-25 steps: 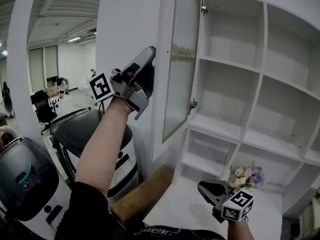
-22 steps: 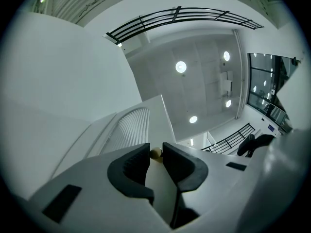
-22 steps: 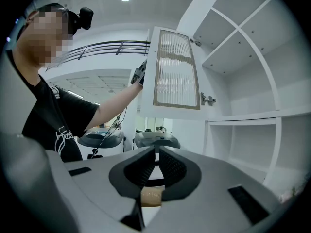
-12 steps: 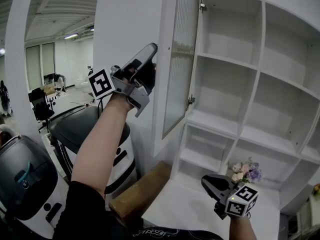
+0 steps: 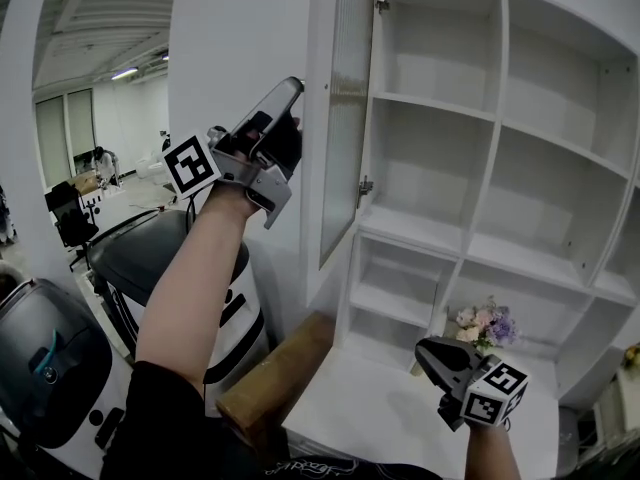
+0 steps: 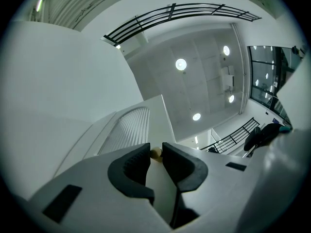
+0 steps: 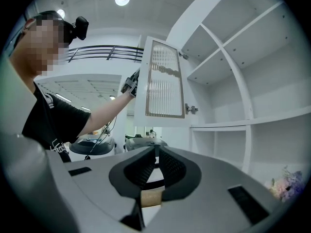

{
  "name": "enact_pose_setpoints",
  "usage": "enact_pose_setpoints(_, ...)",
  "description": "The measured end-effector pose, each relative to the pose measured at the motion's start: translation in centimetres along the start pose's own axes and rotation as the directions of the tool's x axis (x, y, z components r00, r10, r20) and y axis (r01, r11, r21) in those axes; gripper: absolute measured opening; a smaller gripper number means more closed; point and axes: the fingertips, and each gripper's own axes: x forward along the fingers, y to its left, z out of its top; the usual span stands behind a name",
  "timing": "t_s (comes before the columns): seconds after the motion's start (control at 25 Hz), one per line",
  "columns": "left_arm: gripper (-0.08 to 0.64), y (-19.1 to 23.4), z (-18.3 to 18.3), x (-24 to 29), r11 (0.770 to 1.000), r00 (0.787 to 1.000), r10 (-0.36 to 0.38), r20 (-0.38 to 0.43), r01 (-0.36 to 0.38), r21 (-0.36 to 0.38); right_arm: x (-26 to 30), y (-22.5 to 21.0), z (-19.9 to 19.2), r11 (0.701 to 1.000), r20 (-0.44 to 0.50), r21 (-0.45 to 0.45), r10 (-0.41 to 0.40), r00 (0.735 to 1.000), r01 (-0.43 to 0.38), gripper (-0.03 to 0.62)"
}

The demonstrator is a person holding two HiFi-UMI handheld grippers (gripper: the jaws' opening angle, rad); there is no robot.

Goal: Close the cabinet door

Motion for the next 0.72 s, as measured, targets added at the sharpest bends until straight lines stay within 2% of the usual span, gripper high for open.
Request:
enact_pose_setpoints(0.2, 0.094, -1.1, -0.6, 0.7, 0.999, 0.999, -0.012, -0.030, 0.014, 0.051, -1.2, 0.3, 0.3, 0.998, 0.000, 0.007, -0.056, 0.998, 0.056, 0.054)
enact_pose_setpoints(0.48, 0.094, -2.7, -0.4, 0.9, 0.996, 0.998, -0.061, -0.030, 0.063, 0.059, -2.2, 2.1, 0.5, 0.993, -0.041, -0.027, -0.116, 0.992, 0.115, 0.054)
enact_pose_setpoints(0.72, 0.094, -2.8, -5.7, 5.5, 0.988, 0.994, -0.028, -0.108, 0.044, 0.148, -5.4, -1.3, 0.3, 0.990, -0.024, -0.019, -0.140, 0.990, 0.140, 0.054)
